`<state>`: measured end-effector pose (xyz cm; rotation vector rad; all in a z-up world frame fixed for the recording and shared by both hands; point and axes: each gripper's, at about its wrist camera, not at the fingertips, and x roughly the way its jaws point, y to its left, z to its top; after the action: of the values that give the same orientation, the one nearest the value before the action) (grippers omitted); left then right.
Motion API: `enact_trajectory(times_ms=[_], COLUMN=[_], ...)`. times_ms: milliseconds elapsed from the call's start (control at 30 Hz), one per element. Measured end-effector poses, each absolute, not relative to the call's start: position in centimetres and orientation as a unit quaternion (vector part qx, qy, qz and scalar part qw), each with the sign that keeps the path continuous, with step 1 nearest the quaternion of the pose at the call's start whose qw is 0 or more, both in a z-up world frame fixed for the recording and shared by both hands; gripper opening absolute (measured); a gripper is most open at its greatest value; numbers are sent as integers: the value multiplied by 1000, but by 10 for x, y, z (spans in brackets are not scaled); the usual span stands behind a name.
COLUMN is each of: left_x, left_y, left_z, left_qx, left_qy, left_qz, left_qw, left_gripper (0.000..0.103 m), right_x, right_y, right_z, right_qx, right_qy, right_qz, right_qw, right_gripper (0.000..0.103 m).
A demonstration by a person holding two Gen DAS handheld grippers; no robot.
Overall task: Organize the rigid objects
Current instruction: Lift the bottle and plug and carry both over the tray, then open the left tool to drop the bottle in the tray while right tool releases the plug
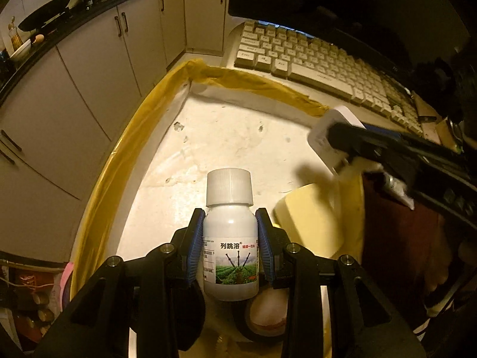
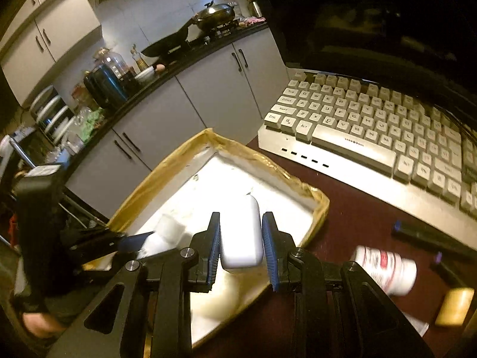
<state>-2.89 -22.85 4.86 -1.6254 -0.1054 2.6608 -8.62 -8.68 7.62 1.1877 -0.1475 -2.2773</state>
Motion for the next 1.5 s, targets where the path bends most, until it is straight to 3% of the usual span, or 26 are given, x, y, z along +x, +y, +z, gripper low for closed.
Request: enact_trajectory(times_ms=[333,533,633,700,800,933,1000,1033,1267,1500], left_x=[-26,-28,-27,-27,-25,-17,-13,-12,4,11], left_y=[-223,-222,-220,-219,-219,-218,-217,-215,-207,-160], left_z=[41,38,37,37,39,46,49,51,75,88], left_qx=[-526,-535,-537,-542,-544,-538,-539,-538,-518,-509], left_qy=[-5,-3,1,0,-10,-14,-15,-11,-15,7], left_qz=[850,845,843,840,839,843,842,843,855,857], left_qw=[-5,-6,-10,-12,-11,-8,-3,-3,8,77], left_gripper=[32,32,32,33,53,61,63,63,63,65], right_x=[-94,-91,-89,-83,-74,-58,-46,-38,-2,27], right_y=[-102,-100,-102,-101,-99,-81,-66,-56,9,101], right_z=[48,50,54,59,70,86,91,93,90,60], right_qx=[455,450,449,442,428,413,405,404,402,443], right_qy=[18,19,17,19,16,-19,-46,-58,-104,-161], right_qz=[-855,-860,-860,-863,-871,-879,-883,-885,-889,-878], right_qw=[249,240,244,242,243,238,232,224,194,82], right_gripper=[24,25,35,51,52,58,73,74,75,78])
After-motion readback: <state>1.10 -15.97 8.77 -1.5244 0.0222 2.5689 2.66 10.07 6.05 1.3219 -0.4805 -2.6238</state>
